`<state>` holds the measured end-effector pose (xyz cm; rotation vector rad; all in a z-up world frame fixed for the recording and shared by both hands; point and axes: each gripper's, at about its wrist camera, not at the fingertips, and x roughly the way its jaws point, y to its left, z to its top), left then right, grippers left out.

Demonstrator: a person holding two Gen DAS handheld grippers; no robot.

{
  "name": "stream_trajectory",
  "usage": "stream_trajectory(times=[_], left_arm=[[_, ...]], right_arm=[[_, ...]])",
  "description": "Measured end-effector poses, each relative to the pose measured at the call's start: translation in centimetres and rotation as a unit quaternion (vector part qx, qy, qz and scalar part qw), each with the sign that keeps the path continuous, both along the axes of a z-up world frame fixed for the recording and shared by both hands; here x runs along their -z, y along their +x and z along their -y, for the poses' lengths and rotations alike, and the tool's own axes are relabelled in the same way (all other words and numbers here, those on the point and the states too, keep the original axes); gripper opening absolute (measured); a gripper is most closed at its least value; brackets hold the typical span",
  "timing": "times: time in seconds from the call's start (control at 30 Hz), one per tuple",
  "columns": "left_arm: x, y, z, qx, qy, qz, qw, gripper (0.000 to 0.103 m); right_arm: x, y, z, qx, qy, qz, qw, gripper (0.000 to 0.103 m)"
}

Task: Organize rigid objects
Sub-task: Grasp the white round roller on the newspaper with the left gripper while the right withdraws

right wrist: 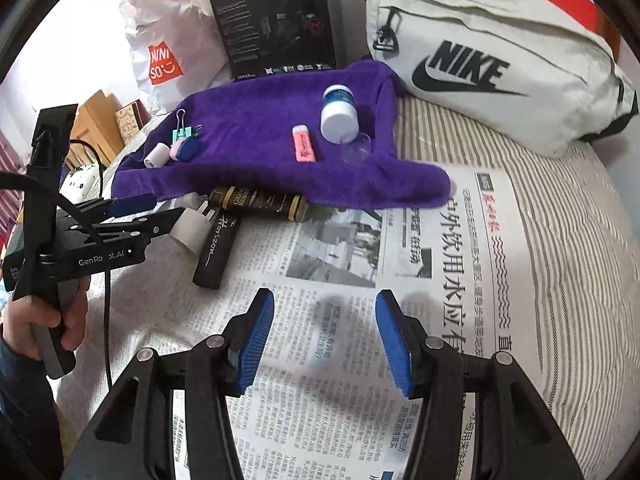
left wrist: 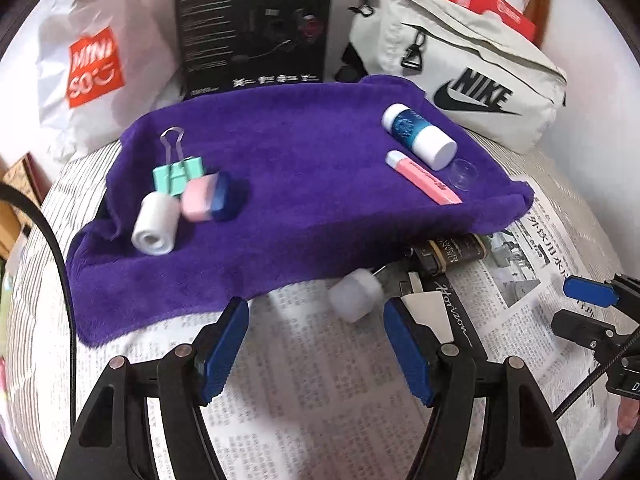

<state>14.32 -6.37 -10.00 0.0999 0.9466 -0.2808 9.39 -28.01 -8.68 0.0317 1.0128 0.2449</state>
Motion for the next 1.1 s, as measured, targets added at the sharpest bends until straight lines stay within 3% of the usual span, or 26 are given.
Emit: stream_trajectory(times=[0.3,0.4,0.47,0.57,0.67,0.9,1.03,1.1], left_arm=[[0.1,1.1,0.9,-0.008,-0.017,-0.014,0.9997,0.067],[0.5,1.2,0.7,-0.006,-0.020,-0.023,0.9995,0.049],[0.5,0.9,1.1,0.005,0.001,-0.015,0.9999,0.047],[0.4,0.4,1.0,0.009,0.003,-0.009,0.9999,0.028],[0.4,0.0,0.2,0.011,-0.007,-0.011,0.9999,0.023],[0.5,0.4,0.4,0.024,-0.002,-0.009,0.9997,0.025],[0.5,0.4,1.5,0.039,0.016,-0.004,0.9991,0.042],[0.5,0.2,2.0,0.038,0.035,0.005,0.9987,0.046]], right_arm=[[0.9,0.1,0.7,0.003,0.007,-0.013,1.000,0.053],[1.0,0.1,0.7,0.002,0.005,-0.013,1.000,0.053],[1.0,0.1,0.8,0.002,0.005,-0.014,1.000,0.053],[1.0,0.2,0.8,0.002,0.006,-0.013,1.000,0.053],[0.9,0.2,0.6,-0.001,0.006,-0.013,1.000,0.053],[1.2,0.3,-0.1,-0.010,0.003,-0.016,1.000,0.053],[1.3,0.3,-0.2,-0.014,0.004,-0.017,1.000,0.053],[1.3,0.3,-0.2,-0.014,0.004,-0.018,1.000,0.053]])
